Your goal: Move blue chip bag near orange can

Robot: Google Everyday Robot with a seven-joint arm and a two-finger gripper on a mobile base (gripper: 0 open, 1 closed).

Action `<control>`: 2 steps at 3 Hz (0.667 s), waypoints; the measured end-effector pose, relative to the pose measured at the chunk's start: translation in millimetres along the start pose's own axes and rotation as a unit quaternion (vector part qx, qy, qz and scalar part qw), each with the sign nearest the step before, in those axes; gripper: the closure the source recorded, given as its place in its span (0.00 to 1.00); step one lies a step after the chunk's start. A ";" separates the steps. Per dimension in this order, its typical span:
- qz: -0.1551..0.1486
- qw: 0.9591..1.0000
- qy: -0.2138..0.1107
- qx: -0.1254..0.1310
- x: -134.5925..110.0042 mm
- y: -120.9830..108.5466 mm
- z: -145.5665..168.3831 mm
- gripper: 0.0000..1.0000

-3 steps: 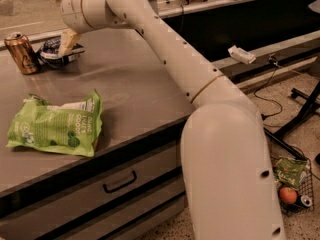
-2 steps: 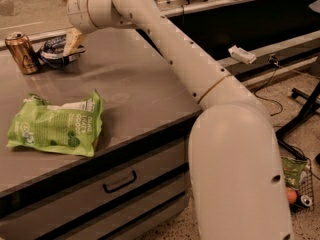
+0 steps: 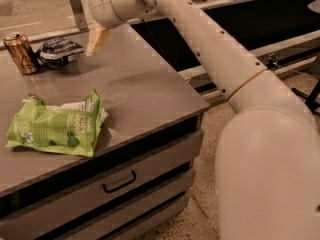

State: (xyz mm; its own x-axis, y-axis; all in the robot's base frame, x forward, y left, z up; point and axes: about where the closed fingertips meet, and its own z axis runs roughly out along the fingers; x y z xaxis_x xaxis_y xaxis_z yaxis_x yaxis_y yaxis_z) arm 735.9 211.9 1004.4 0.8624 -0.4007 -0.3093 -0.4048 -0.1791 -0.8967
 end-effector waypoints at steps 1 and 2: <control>0.012 1.000 0.001 -0.010 1.6 5.3 -0.4 0.00; 0.011 1.000 0.001 -0.010 1.1 5.0 0.5 0.00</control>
Offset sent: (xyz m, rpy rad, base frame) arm -0.0009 -0.0032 -0.0052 -0.0142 0.0324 -0.0052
